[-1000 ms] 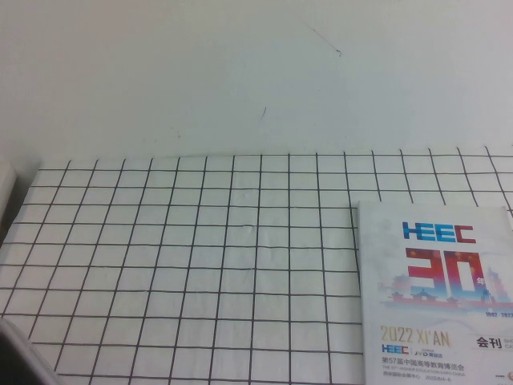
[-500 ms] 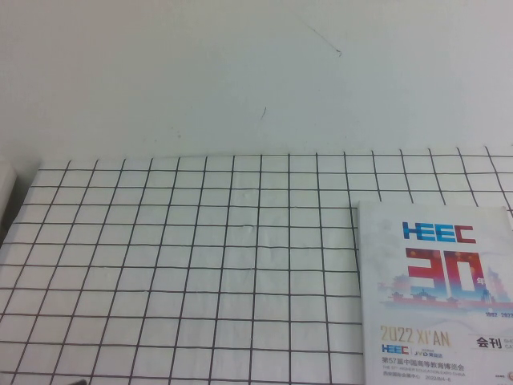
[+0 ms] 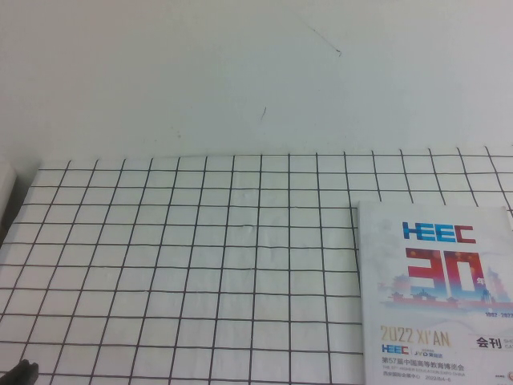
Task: Close book
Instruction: 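Close the open booklet and leave it lying on the table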
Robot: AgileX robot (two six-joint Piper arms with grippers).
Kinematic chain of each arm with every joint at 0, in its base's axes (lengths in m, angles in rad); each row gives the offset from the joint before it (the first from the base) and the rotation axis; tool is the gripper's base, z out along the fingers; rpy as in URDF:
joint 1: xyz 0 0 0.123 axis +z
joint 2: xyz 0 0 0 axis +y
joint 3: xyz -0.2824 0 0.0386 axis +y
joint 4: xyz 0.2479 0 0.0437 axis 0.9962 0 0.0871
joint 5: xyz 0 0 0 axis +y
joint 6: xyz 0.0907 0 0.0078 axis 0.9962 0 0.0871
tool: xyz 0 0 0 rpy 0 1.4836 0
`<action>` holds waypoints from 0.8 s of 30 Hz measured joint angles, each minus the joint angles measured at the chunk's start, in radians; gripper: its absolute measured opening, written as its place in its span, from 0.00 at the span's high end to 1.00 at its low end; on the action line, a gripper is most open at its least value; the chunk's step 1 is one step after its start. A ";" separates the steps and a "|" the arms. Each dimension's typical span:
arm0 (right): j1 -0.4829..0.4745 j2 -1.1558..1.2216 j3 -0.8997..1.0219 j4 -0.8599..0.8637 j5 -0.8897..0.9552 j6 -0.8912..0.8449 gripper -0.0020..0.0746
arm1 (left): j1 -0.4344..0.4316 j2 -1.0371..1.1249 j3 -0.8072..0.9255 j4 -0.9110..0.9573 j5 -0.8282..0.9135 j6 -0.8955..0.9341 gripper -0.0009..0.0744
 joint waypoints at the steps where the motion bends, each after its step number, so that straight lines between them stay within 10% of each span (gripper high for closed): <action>1: 0.000 0.000 0.000 0.000 0.000 0.000 0.98 | 0.019 -0.027 0.013 0.000 0.007 -0.011 0.99; 24: 0.000 0.000 0.000 0.000 0.001 0.000 0.98 | 0.216 -0.163 0.052 -0.002 0.183 -0.090 0.99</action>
